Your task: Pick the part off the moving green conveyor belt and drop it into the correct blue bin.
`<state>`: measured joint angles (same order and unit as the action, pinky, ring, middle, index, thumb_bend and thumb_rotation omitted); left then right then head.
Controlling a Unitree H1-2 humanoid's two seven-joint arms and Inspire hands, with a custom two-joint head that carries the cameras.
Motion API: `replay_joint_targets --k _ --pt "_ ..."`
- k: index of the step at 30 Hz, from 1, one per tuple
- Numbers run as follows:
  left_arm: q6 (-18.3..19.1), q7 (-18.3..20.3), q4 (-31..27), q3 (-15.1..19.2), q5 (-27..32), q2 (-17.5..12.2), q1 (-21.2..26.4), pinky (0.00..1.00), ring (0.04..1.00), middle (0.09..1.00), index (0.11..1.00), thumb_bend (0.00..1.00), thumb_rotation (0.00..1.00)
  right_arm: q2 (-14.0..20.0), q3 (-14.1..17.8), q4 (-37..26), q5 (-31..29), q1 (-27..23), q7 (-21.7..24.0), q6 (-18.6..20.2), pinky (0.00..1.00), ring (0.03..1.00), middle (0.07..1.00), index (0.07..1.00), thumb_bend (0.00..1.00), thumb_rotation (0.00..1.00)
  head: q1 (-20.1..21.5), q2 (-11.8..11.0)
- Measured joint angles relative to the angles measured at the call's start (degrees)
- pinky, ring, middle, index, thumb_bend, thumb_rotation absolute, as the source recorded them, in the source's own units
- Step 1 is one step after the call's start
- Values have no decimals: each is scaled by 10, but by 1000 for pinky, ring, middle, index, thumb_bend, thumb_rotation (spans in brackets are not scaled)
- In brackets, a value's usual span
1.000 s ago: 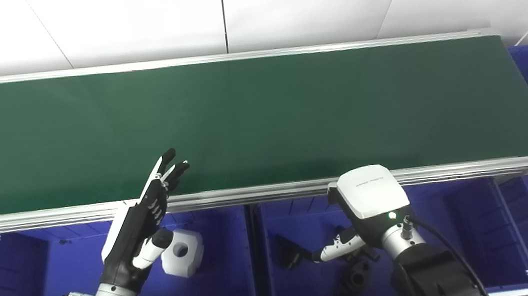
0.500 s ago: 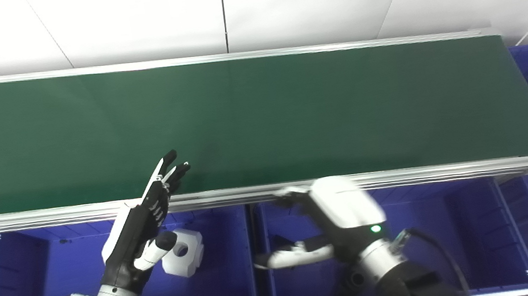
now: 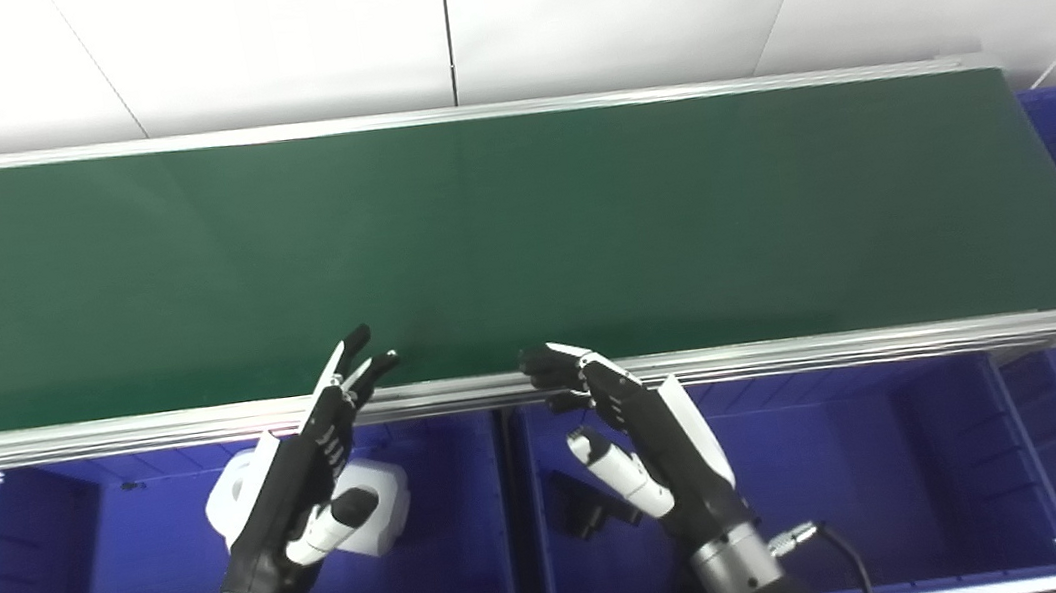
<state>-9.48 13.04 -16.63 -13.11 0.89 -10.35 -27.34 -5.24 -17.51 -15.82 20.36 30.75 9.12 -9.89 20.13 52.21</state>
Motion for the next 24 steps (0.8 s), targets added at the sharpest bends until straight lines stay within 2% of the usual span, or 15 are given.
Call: replay_joint_targets --k 6,12,24 --pt "-21 -3 10 -7 -4 14 -7 999 960 923 986 917 829 13 -11 22 2 1 -37 -12 902 913 906 884 897 1000 -11 -11" --pt "-33 -4 16 -9 -13 15 -18 1000 969 920 990 916 833 26 -20 55 15 -6 -75 -41 961 958 958 965 835 1000 -12 -24" --pt "-41 -3 22 -10 -13 11 -20 1000 974 923 991 896 838 38 -36 59 14 -10 -104 -59 998 997 1000 1000 800 996 -10 -30"
